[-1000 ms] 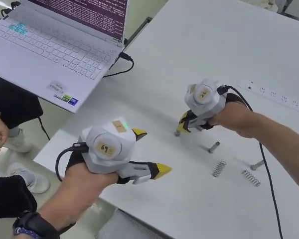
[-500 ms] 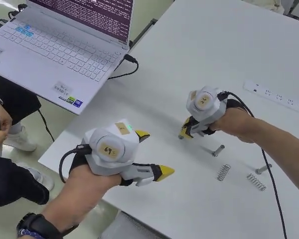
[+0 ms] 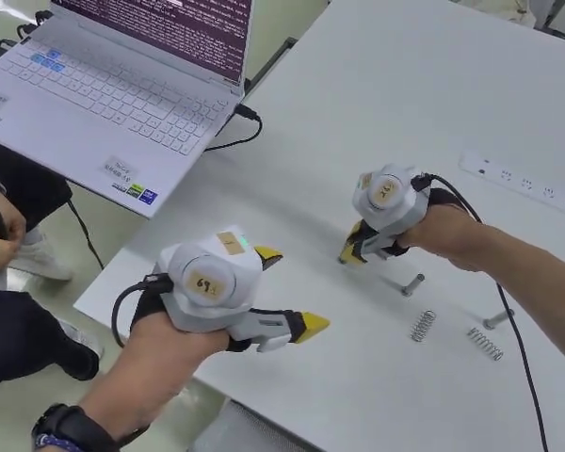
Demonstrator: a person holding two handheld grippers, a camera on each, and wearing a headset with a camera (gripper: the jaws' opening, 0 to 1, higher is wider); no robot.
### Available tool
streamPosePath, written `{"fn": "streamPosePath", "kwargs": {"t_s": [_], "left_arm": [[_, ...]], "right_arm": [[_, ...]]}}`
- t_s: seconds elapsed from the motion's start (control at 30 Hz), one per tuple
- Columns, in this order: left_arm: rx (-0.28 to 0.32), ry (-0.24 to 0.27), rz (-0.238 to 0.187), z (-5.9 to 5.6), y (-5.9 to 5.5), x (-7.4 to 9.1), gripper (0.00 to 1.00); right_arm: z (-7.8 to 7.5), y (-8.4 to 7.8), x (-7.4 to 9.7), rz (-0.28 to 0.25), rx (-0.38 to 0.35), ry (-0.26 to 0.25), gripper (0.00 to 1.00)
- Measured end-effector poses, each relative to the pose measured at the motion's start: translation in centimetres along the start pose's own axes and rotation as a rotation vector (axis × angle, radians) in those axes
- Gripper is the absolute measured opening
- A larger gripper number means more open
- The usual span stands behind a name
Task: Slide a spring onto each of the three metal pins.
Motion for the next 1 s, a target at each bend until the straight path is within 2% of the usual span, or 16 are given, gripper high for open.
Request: {"fn": "streamPosePath", "kwargs": {"t_s": [0.3, 0.6, 0.8, 1.0], "left_arm": [[-0.005, -0.002, -0.004, -0.1, 0.2, 0.1, 0.58], [-0.009, 0.001, -0.011, -0.3, 0.4, 0.3, 0.58], [-0.012, 0.005, -0.014, -0.5, 0.6, 0.6, 0.58], [-0.012, 0.010, -0.017, -0.5, 0.9, 0.7, 0.58]], "right_arm": [[0.1, -0.8, 1.2, 0.004, -0.015, -0.025, 0.24], [0.5, -1.0, 2.9, -0.023, -0.044, -0.067, 0.29], [0.6, -1.2, 4.1, -0.057, -0.076, -0.104, 0.31], [0.9, -1.6, 5.4, -0.112, -0.121, -0.138, 0.32]]}}
Point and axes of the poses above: the centre of the closed fingertips' face, and the gripper's own axes: x roughly backward along the fingers, z roughly to its left, y roughly out of its top, the point moved 9 cm from there along x, roughly backward along the fingers, and after that the axes turned 4 degrees about -y, right-handed, at the moved point
